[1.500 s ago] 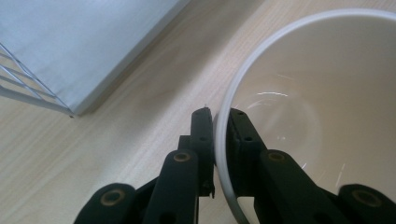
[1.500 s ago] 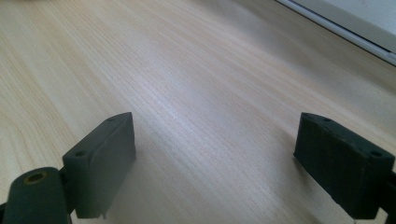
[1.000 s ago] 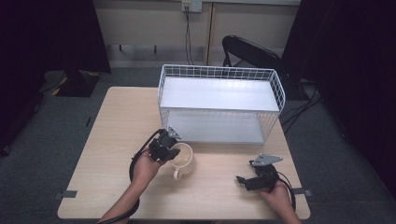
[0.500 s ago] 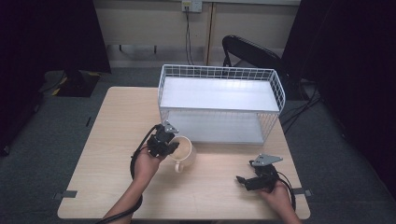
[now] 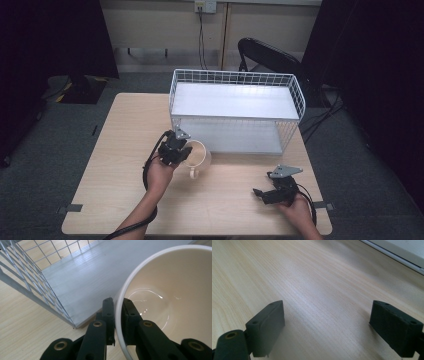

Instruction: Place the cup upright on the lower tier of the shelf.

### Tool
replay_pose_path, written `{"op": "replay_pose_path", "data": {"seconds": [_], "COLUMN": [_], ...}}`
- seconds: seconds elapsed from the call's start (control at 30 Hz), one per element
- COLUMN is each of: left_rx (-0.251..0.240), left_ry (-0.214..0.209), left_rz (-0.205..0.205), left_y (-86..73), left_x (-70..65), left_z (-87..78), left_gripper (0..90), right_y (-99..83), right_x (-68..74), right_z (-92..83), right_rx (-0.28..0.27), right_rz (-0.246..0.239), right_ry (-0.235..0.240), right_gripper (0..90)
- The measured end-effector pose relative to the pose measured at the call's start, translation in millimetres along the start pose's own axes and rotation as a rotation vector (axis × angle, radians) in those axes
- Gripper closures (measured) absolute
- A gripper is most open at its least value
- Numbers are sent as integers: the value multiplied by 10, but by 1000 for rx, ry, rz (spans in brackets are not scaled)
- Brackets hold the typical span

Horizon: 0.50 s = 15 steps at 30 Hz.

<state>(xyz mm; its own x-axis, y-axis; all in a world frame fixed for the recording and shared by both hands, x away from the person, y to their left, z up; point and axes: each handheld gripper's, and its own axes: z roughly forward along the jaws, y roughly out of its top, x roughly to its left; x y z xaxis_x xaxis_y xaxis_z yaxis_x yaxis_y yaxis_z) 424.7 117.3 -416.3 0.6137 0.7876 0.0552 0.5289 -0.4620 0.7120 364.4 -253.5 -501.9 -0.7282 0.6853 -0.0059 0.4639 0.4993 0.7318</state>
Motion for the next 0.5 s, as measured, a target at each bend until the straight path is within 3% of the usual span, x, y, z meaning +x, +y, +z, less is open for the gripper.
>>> {"op": "replay_pose_path", "data": {"seconds": [0.5], "left_rx": [-66], "left_ry": [50], "left_rz": [-46], "left_y": [30], "left_x": [13], "left_z": [64], "left_gripper": [829], "right_y": [0], "right_x": [-2], "right_z": [0], "right_rx": [0], "right_rz": [0], "right_ry": [2], "right_gripper": [119]}}
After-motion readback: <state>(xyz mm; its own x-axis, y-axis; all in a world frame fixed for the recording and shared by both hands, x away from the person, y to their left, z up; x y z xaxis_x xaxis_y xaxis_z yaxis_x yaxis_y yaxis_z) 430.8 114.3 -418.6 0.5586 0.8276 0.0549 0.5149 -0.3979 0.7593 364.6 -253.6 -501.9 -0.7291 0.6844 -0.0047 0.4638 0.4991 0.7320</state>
